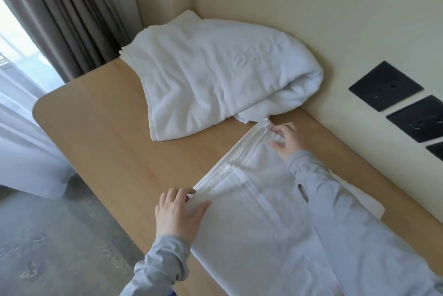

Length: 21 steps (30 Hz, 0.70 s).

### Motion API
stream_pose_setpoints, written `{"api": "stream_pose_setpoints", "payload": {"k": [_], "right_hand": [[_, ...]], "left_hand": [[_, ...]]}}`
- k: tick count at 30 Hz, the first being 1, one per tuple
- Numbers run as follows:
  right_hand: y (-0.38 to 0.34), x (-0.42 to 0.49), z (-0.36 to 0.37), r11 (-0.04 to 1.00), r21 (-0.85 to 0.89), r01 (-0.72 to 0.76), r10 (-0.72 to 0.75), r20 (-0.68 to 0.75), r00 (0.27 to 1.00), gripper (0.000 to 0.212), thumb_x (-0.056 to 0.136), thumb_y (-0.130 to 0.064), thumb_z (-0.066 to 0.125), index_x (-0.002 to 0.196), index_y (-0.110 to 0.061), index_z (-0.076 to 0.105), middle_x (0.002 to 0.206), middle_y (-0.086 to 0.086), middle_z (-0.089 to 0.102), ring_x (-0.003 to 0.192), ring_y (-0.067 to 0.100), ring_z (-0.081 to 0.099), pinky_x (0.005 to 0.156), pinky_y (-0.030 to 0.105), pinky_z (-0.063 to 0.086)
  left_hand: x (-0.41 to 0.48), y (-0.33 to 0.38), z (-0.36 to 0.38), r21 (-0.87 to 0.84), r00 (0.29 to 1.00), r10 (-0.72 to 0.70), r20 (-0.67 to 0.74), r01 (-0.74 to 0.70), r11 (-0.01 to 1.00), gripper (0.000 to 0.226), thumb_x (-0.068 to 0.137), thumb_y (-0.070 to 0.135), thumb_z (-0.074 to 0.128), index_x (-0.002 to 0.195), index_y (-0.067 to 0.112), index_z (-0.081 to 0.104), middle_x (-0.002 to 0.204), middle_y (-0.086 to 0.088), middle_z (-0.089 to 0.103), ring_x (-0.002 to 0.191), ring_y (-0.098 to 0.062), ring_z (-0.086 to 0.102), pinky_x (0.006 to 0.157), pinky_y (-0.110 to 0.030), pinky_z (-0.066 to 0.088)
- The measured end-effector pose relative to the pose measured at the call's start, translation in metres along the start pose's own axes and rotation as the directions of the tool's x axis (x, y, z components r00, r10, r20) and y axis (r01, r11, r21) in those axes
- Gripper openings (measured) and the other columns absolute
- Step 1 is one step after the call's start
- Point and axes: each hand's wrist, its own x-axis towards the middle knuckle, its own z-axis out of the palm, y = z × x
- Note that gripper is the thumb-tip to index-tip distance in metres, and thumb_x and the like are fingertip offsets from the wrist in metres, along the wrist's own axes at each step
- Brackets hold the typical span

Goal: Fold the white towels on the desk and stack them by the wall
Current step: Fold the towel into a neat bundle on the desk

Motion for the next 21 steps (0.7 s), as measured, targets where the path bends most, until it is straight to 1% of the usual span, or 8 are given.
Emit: {"api": "stream_pose_setpoints", "payload": {"k": [2, 5, 9, 10, 12, 15, 19, 21], "right_hand": [[-0.004, 0.001, 0.002, 0.998, -0.066, 0.010, -0.012, -0.029, 1.000, 0.031, 0.071, -0.008, 0.076, 0.099, -0.003, 0.063, 0.106, 0.015, 0.054, 0.095, 0.031, 0.056, 0.089, 0.044, 0.045], [-0.007, 0.000, 0.005, 0.999, -0.049, -0.006, 0.003, -0.057, 0.998, 0.030, 0.073, -0.011, 0.075, 0.098, -0.002, 0.061, 0.104, 0.014, 0.055, 0.094, 0.030, 0.055, 0.089, 0.044, 0.043], [-0.009, 0.010, 0.000, 0.999, -0.020, -0.034, 0.035, 0.038, 0.999, 0.022, 0.075, -0.010, 0.073, 0.089, -0.002, 0.059, 0.100, 0.013, 0.058, 0.093, 0.028, 0.055, 0.084, 0.039, 0.044], [-0.010, 0.012, -0.001, 1.000, -0.019, -0.008, 0.008, 0.031, 0.999, 0.018, 0.076, -0.009, 0.072, 0.086, -0.001, 0.059, 0.097, 0.014, 0.059, 0.092, 0.029, 0.054, 0.082, 0.038, 0.043], [-0.013, 0.014, -0.001, 0.998, 0.033, 0.057, -0.055, -0.075, 0.996, 0.012, 0.076, -0.003, 0.069, 0.081, 0.001, 0.058, 0.087, 0.016, 0.060, 0.087, 0.033, 0.054, 0.076, 0.037, 0.041], [-0.018, 0.012, 0.001, 0.992, 0.074, 0.107, -0.092, -0.181, 0.979, 0.011, 0.074, 0.002, 0.067, 0.079, 0.004, 0.057, 0.083, 0.017, 0.058, 0.083, 0.036, 0.052, 0.075, 0.043, 0.043], [-0.020, 0.013, 0.007, 0.996, 0.030, 0.089, -0.085, -0.130, 0.988, 0.017, 0.074, 0.000, 0.070, 0.086, 0.003, 0.058, 0.091, 0.017, 0.059, 0.091, 0.036, 0.051, 0.083, 0.046, 0.042], [-0.021, 0.015, 0.009, 0.998, -0.011, 0.061, -0.062, -0.109, 0.992, 0.022, 0.075, -0.003, 0.070, 0.093, 0.001, 0.058, 0.098, 0.014, 0.059, 0.097, 0.033, 0.051, 0.088, 0.049, 0.040]], "left_hand": [[0.000, -0.004, 0.002, 0.004, 1.000, 0.009, -0.007, -0.009, 1.000, 0.036, 0.067, 0.033, 0.082, 0.094, 0.014, 0.068, 0.085, -0.002, 0.056, 0.090, -0.029, 0.051, 0.084, -0.038, 0.039], [0.000, -0.011, 0.003, -0.017, 0.999, 0.045, -0.023, -0.045, 0.999, 0.035, 0.063, 0.027, 0.085, 0.088, 0.009, 0.067, 0.079, -0.001, 0.054, 0.083, -0.030, 0.050, 0.080, -0.039, 0.040], [0.001, -0.014, 0.001, -0.049, 0.998, 0.069, -0.008, -0.070, 0.996, 0.035, 0.063, 0.026, 0.086, 0.084, 0.008, 0.064, 0.078, 0.001, 0.052, 0.079, -0.024, 0.046, 0.077, -0.035, 0.039], [0.001, -0.015, 0.001, -0.057, 0.997, 0.081, -0.005, -0.081, 0.995, 0.034, 0.064, 0.025, 0.085, 0.083, 0.008, 0.063, 0.078, 0.002, 0.053, 0.079, -0.024, 0.046, 0.077, -0.035, 0.040], [0.001, -0.018, 0.000, -0.077, 0.994, 0.107, -0.004, -0.107, 0.991, 0.032, 0.064, 0.023, 0.085, 0.078, 0.008, 0.060, 0.075, 0.003, 0.052, 0.074, -0.022, 0.045, 0.073, -0.034, 0.040], [-0.001, -0.020, -0.004, -0.117, 0.988, 0.156, -0.014, -0.157, 0.981, 0.032, 0.064, 0.014, 0.085, 0.067, 0.007, 0.054, 0.067, 0.009, 0.045, 0.067, -0.020, 0.042, 0.066, -0.023, 0.034], [0.001, -0.022, -0.009, -0.162, 0.985, 0.172, -0.008, -0.171, 0.972, 0.036, 0.066, 0.010, 0.084, 0.064, 0.015, 0.048, 0.066, 0.014, 0.043, 0.068, -0.020, 0.042, 0.068, -0.009, 0.035], [0.001, -0.025, -0.012, -0.160, 0.983, 0.183, 0.000, -0.181, 0.970, 0.032, 0.065, 0.011, 0.085, 0.064, 0.011, 0.052, 0.066, 0.011, 0.045, 0.068, -0.021, 0.044, 0.069, -0.007, 0.035]]}}
